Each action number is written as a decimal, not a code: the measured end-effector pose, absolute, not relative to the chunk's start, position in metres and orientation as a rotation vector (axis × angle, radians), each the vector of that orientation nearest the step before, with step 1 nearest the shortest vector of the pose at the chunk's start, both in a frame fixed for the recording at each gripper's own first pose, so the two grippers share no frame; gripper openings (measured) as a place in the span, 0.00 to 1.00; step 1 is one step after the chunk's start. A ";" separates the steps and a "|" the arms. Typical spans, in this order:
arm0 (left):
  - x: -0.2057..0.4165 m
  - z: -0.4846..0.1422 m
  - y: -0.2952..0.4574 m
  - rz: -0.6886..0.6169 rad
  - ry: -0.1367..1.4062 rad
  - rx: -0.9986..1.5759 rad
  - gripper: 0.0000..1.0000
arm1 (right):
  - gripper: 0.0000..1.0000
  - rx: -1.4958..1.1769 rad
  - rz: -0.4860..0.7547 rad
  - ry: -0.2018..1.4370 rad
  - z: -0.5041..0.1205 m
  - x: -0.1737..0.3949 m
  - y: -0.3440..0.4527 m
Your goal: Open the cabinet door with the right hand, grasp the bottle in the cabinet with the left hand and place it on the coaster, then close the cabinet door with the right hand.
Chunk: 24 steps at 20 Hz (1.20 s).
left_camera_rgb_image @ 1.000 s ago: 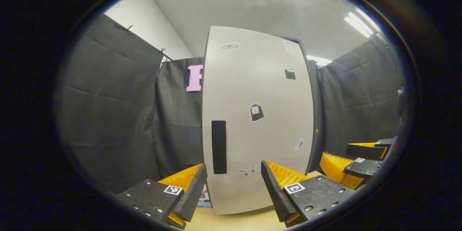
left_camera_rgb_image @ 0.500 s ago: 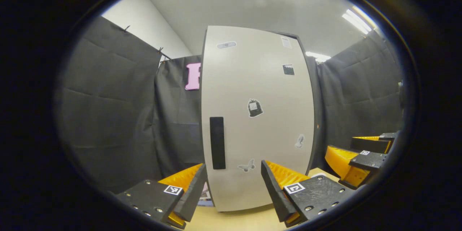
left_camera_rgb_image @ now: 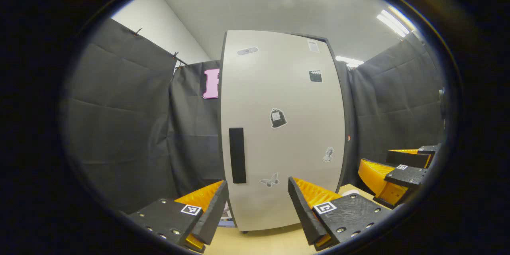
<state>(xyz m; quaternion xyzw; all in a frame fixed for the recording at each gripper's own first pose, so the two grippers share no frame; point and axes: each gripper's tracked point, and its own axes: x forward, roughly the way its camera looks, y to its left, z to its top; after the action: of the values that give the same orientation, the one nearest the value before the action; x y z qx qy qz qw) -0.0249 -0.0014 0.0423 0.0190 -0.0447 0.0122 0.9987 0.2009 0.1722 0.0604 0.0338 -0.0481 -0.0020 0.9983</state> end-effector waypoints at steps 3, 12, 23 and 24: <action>-0.027 0.043 -0.001 0.026 -0.090 0.037 0.90 | 0.94 0.076 -0.007 -0.104 0.062 0.201 0.169; -0.030 0.049 -0.003 0.029 -0.093 0.049 0.90 | 0.95 0.068 0.006 -0.106 0.064 0.196 0.170; -0.025 0.043 0.001 0.049 -0.080 0.037 0.90 | 0.94 0.064 0.020 -0.106 0.061 0.194 0.172; -0.024 0.041 0.000 0.050 -0.078 0.035 0.91 | 0.90 0.061 0.018 -0.106 0.062 0.194 0.171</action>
<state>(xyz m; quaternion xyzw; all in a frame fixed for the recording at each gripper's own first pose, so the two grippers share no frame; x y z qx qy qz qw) -0.0244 0.0003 0.0415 0.0177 -0.0389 0.0249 0.9988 0.1944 0.1712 0.0615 0.0304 -0.0528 0.0092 0.9981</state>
